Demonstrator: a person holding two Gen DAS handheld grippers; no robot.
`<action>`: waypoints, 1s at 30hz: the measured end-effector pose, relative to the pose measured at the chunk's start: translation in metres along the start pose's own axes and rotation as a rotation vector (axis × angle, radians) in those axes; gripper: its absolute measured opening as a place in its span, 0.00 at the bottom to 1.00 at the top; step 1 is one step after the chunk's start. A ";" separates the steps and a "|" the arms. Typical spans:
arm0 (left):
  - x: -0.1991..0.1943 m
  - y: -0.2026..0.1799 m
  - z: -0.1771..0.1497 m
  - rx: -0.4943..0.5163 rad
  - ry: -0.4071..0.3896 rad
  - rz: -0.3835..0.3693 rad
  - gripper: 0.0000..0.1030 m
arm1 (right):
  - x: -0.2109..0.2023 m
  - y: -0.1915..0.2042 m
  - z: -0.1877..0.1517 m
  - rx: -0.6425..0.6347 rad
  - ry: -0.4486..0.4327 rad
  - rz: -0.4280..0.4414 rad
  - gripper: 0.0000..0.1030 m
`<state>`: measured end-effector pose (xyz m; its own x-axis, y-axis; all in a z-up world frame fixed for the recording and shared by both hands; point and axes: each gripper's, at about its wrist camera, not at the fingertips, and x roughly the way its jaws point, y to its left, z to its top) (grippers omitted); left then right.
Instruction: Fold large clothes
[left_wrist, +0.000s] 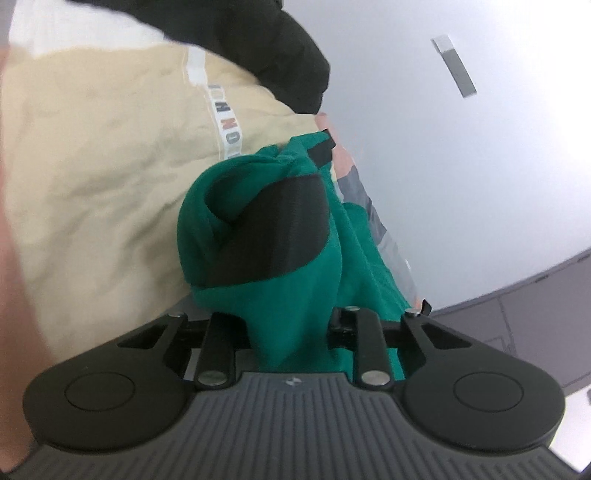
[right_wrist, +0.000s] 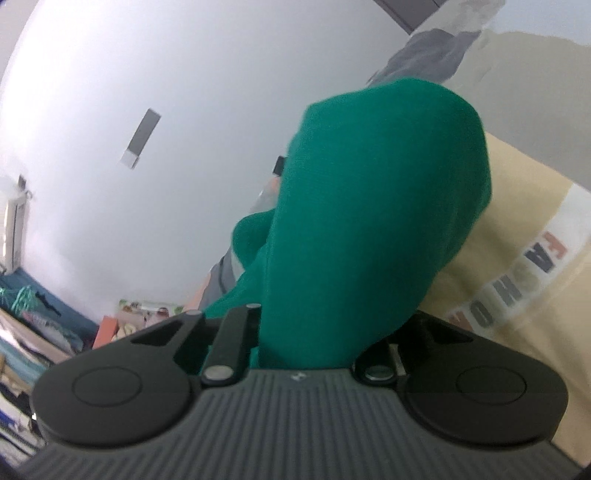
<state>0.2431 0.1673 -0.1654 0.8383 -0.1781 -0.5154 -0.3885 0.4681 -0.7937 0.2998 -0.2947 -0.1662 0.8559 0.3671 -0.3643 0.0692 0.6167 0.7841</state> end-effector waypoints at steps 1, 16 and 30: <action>-0.008 -0.001 -0.001 0.006 0.007 0.007 0.28 | -0.004 0.002 0.000 -0.001 0.007 0.005 0.22; -0.144 -0.006 -0.055 0.074 0.018 0.008 0.28 | -0.142 0.025 -0.022 -0.053 0.049 0.008 0.23; -0.150 0.004 -0.065 0.043 0.131 -0.053 0.65 | -0.161 -0.007 -0.030 0.056 0.110 0.023 0.56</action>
<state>0.0906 0.1392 -0.1121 0.7989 -0.3137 -0.5132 -0.3261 0.4911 -0.8077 0.1458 -0.3378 -0.1282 0.7963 0.4567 -0.3966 0.0815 0.5687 0.8185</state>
